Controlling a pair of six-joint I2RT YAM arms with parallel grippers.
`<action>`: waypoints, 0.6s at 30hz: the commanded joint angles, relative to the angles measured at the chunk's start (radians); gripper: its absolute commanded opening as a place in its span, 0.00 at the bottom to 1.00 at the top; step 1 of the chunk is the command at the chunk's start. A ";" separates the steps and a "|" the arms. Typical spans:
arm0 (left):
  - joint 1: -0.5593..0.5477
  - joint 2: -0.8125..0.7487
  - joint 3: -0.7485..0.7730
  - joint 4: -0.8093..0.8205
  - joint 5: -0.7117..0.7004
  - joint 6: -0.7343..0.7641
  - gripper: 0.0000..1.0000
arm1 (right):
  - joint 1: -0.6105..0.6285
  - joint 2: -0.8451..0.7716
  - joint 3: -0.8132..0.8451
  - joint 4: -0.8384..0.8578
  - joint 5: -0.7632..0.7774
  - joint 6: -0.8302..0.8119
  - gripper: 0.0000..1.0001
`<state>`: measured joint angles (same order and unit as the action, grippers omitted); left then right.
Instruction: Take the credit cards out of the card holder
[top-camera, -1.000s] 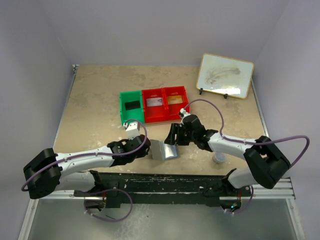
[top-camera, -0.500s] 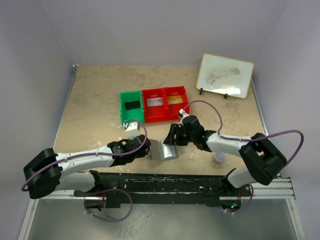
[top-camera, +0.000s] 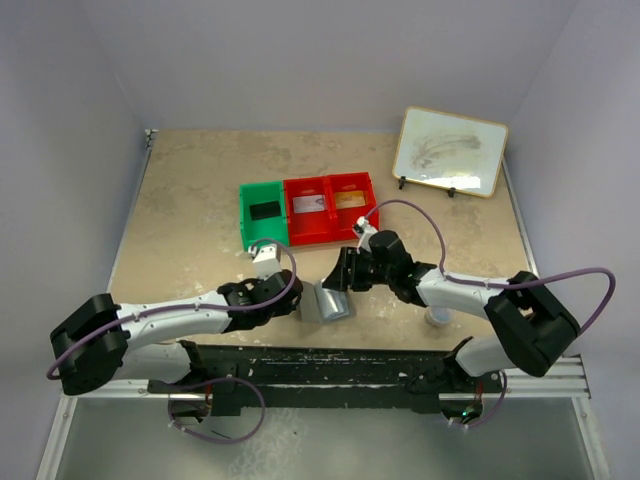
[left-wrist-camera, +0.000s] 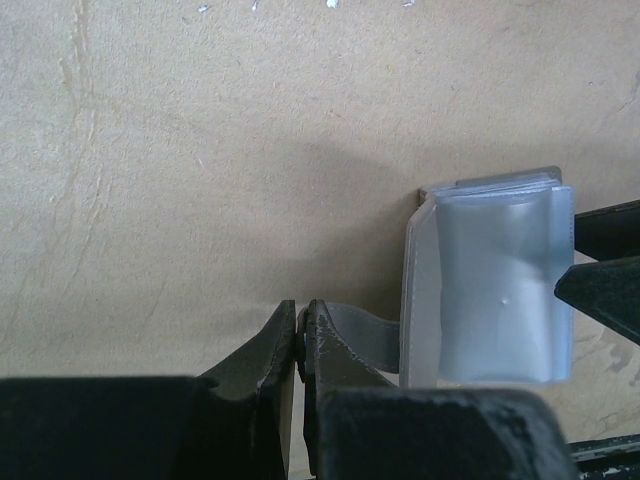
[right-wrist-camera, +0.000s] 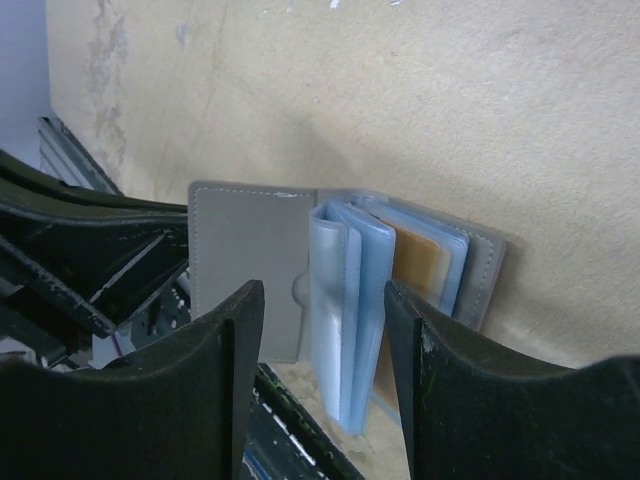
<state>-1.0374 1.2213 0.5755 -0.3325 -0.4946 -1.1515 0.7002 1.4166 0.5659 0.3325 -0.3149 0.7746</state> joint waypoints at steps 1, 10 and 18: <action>-0.004 0.004 0.024 0.032 -0.011 -0.008 0.00 | 0.011 -0.016 0.018 0.081 -0.108 -0.012 0.53; -0.003 0.021 0.021 0.044 -0.018 -0.014 0.00 | 0.044 0.049 0.045 0.201 -0.231 0.015 0.54; -0.003 0.010 0.004 0.030 -0.033 -0.023 0.00 | 0.093 0.149 0.092 0.208 -0.230 0.015 0.54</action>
<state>-1.0374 1.2400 0.5758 -0.3233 -0.4969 -1.1522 0.7696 1.5391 0.6071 0.4999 -0.5171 0.7856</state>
